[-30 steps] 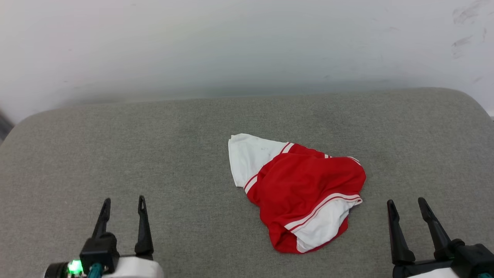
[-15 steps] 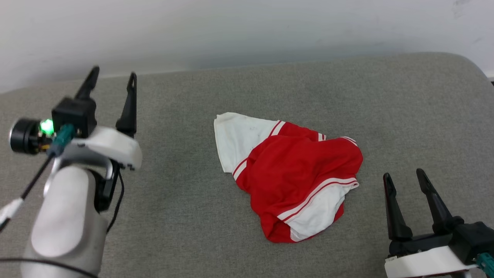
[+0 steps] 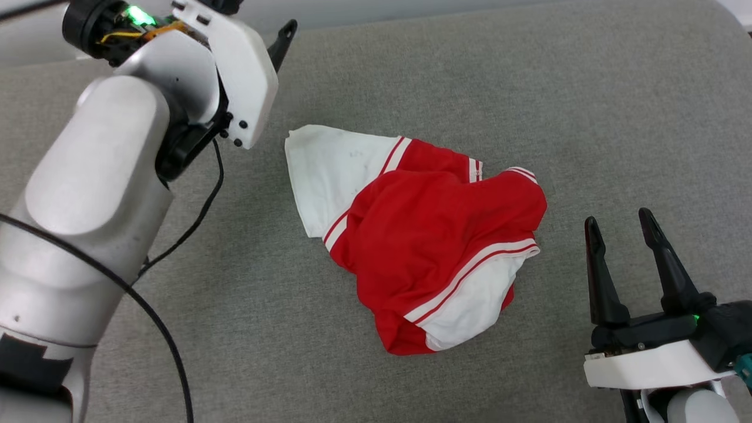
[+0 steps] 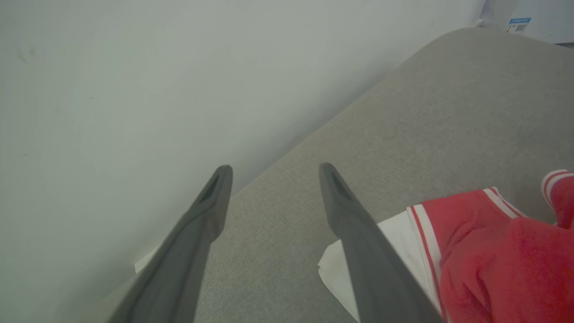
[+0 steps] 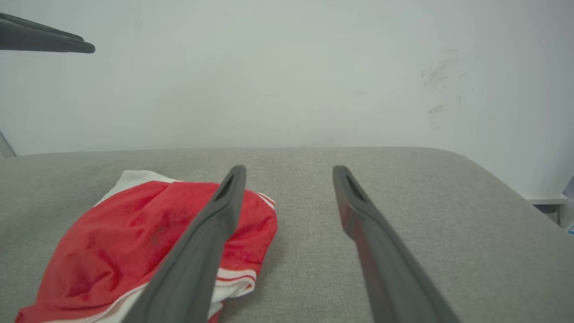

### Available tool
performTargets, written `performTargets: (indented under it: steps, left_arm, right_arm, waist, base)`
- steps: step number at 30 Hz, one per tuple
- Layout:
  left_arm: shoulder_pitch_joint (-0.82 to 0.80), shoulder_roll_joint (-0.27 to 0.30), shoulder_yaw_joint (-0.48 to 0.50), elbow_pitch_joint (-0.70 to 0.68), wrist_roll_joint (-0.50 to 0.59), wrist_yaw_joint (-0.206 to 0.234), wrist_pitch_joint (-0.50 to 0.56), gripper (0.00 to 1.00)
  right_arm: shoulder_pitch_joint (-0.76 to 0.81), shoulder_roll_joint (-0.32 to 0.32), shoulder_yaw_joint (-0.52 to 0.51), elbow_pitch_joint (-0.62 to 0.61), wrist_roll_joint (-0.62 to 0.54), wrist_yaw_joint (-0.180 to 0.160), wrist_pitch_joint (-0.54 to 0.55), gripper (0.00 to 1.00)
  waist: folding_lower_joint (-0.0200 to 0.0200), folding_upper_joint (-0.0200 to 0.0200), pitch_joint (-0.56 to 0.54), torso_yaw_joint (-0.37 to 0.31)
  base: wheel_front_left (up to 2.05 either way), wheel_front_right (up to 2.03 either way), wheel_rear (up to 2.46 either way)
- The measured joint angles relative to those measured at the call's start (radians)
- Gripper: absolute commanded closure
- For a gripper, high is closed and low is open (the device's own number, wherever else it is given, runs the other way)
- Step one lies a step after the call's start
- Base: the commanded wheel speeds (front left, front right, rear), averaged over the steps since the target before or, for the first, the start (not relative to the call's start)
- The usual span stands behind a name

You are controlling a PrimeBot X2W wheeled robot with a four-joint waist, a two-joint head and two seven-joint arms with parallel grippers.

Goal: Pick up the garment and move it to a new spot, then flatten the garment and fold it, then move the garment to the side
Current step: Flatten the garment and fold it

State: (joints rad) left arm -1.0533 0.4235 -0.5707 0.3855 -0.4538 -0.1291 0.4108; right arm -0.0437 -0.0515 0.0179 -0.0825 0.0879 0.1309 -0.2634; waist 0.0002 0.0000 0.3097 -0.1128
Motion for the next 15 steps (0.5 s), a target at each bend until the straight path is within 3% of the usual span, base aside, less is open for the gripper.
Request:
performTargets:
  steps: [4, 9, 15]
  left_arm:
    - [-0.086, 0.041, -0.141, 0.012, -0.173, 0.0, 0.195, 0.0]
    - [-0.156, 0.106, -0.323, 0.003, -0.305, 0.0, 0.395, 0.0]
    - [-0.194, 0.168, -0.51, -0.037, -0.422, 0.0, 0.54, 0.0]
  right_arm:
    - [-0.028, 0.0, 0.007, -0.006, 0.0, 0.0, 0.0, 0.0]
    - [-0.049, 0.0, 0.02, -0.009, 0.004, 0.0, 0.0, 0.0]
    - [-0.075, 0.0, 0.026, -0.01, 0.015, 0.0, 0.0, 0.0]
  waist:
    - [0.0, 0.0, 0.044, -0.017]
    - [0.0, 0.0, 0.093, -0.041]
    - [0.0, 0.0, 0.141, -0.068]
  base:
    - [0.0, 0.0, 0.0]
    - [0.0, 0.0, 0.0]
    - [0.0, 0.0, 0.0]
